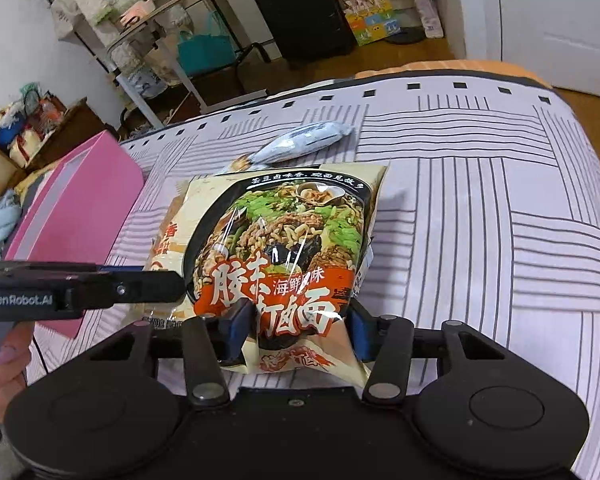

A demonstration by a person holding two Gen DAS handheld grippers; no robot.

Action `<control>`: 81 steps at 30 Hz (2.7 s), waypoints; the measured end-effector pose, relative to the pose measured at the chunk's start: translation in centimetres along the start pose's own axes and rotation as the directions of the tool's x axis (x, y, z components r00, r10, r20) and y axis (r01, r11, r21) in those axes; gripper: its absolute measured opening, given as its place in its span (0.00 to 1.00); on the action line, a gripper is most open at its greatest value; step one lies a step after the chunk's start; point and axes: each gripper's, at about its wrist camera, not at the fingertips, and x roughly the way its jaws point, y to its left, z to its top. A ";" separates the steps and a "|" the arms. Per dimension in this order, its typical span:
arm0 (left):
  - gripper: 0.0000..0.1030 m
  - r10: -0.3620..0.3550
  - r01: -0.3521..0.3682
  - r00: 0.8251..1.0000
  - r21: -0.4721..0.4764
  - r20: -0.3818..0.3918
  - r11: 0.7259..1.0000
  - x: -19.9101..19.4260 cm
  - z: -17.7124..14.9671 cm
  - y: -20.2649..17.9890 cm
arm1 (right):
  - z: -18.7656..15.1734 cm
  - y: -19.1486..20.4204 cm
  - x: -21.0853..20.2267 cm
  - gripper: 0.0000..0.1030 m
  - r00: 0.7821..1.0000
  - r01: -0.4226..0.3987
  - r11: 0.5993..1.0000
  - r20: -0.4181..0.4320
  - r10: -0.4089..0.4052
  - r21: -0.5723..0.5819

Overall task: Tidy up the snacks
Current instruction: 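Grasp the noodle pack edge with the right gripper while the left grips it too, then carry the noodle pack into the pink box and open both grippers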

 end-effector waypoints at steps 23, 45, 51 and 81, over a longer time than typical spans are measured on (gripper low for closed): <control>0.26 0.026 -0.027 0.999 0.037 0.031 0.999 -12.9 -5.4 -0.3 | -4.0 12.6 -7.3 0.54 0.997 0.058 0.983 -0.040 -0.066 -0.172; 0.26 0.198 -0.198 0.939 -0.027 0.280 0.980 -27.8 -5.8 8.8 | -0.3 28.8 -4.9 0.54 0.996 -0.074 0.918 0.013 0.086 -0.389; 0.27 0.277 -0.259 0.919 -0.101 0.282 0.961 -28.1 -4.4 13.8 | 1.9 32.1 -0.1 0.54 0.994 -0.104 0.914 -0.008 0.110 -0.393; 0.49 0.486 -0.492 0.855 -0.013 0.178 0.870 -23.8 -3.8 23.0 | 0.0 37.9 9.1 0.66 0.994 -0.041 0.922 -0.106 0.000 -0.386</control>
